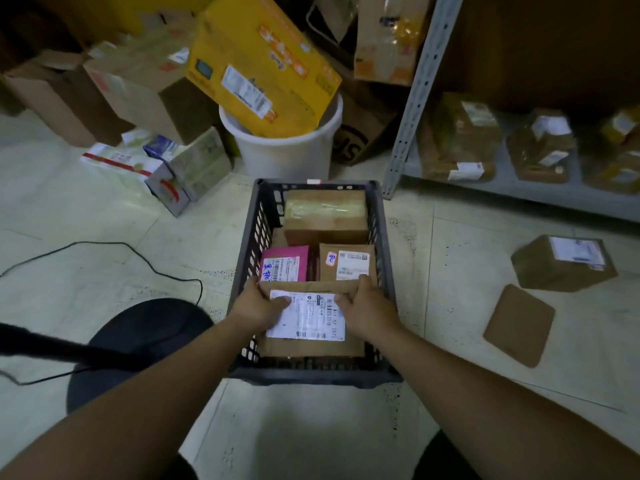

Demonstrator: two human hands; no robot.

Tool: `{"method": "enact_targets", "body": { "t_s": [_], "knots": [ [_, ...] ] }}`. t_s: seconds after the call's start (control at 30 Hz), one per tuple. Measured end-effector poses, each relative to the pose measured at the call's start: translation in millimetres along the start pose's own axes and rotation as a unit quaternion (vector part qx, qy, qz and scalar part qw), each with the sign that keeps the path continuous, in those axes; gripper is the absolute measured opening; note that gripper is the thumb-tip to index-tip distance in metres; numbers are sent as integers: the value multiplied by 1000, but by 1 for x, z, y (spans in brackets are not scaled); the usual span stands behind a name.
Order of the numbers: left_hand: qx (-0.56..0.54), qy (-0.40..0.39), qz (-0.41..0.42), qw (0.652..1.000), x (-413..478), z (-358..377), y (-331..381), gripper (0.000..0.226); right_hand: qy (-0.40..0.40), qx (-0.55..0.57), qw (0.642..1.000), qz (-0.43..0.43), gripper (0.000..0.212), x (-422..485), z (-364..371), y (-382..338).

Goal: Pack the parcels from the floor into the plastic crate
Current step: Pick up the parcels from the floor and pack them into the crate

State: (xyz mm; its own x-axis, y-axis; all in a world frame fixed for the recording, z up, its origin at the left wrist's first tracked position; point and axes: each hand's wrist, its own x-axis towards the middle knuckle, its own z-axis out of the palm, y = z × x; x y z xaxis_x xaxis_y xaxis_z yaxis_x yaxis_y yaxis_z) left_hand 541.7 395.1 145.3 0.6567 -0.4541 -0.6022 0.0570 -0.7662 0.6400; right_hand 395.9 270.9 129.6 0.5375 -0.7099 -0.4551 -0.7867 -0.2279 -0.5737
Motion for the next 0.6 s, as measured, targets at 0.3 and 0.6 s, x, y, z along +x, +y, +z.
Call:
{"method": "enact_targets", "body": {
  "t_s": [0.3, 0.6],
  "knots": [
    [88, -24, -3, 996, 19, 15, -47, 39, -57, -75, 996, -2, 29, 16, 29, 20],
    [155, -32, -6, 987, 32, 28, -48, 42, -57, -100, 993, 16, 34, 25, 40, 28]
  ]
}}
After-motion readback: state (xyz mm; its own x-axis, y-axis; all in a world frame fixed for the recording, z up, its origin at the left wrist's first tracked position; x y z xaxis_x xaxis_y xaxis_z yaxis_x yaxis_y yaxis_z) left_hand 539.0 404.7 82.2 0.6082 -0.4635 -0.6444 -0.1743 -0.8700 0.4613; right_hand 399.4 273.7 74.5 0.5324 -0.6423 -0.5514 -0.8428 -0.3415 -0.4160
